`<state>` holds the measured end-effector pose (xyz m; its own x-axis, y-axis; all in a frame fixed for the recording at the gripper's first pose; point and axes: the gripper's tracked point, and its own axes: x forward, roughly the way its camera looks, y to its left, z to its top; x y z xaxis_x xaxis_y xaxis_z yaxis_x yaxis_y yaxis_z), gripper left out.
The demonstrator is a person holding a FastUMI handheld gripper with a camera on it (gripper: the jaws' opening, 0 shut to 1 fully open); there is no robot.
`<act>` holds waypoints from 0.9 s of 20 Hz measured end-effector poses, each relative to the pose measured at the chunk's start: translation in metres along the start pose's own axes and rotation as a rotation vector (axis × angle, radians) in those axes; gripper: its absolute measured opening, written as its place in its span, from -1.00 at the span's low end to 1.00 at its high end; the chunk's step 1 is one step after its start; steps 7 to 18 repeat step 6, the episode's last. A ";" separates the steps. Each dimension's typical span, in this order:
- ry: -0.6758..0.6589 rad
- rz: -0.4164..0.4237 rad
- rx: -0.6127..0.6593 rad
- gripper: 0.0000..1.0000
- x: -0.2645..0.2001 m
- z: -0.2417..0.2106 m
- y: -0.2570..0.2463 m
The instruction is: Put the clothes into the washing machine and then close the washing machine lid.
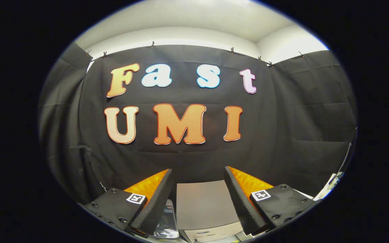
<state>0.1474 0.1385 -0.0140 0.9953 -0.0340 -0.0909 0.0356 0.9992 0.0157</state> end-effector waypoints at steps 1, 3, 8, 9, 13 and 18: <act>-0.002 0.002 0.012 0.96 -0.003 0.001 -0.005; -0.010 0.028 0.034 0.96 -0.011 0.005 -0.006; -0.017 0.029 0.025 0.96 -0.016 0.008 -0.017; -0.017 0.029 0.025 0.96 -0.016 0.008 -0.017; -0.017 0.029 0.025 0.96 -0.016 0.008 -0.017; -0.017 0.029 0.025 0.96 -0.016 0.008 -0.017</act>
